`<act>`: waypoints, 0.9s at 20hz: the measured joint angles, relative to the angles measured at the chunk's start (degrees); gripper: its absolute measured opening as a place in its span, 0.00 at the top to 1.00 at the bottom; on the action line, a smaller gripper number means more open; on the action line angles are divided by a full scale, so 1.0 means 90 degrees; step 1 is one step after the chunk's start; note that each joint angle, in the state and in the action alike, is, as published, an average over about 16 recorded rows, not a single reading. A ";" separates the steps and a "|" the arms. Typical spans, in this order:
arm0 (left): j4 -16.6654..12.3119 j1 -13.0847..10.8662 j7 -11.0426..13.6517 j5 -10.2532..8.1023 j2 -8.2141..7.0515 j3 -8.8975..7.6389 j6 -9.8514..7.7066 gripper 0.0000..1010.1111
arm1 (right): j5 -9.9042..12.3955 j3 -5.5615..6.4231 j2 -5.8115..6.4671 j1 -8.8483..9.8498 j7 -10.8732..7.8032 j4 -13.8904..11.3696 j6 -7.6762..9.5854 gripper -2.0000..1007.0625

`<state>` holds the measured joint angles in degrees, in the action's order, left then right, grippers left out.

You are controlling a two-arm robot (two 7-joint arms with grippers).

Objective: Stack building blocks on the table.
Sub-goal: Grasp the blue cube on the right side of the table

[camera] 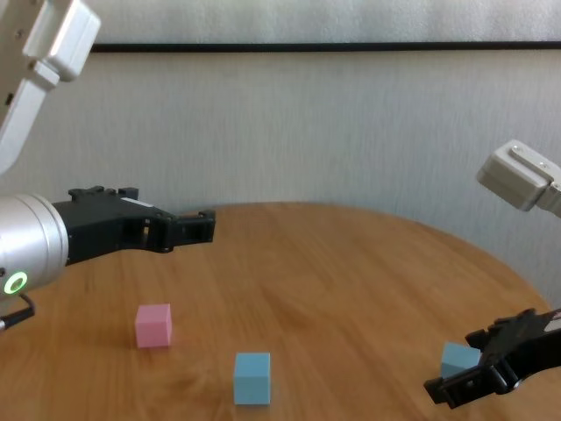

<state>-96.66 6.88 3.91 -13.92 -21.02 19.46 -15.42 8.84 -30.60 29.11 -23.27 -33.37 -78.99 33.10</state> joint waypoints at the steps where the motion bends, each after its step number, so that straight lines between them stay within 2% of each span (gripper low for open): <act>1: 0.0000 0.0000 0.0000 0.0000 0.0000 0.0000 0.0000 0.01 | 0.0002 -0.0001 -0.0001 -0.0002 0.0000 0.0002 0.0001 0.02; 9: 0.0000 0.0000 0.0000 0.0000 0.0000 0.0000 0.0000 0.01 | 0.0003 0.0002 -0.0003 0.0004 0.0002 -0.0006 -0.0002 0.16; 18: 0.0000 0.0000 0.0000 0.0000 0.0000 0.0000 0.0000 0.01 | -0.0001 0.0008 -0.0001 0.0015 0.0008 -0.0021 -0.0015 0.45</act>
<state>-96.66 6.88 3.91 -13.92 -21.02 19.46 -15.42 8.84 -30.53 29.10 -23.13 -33.29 -79.18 32.97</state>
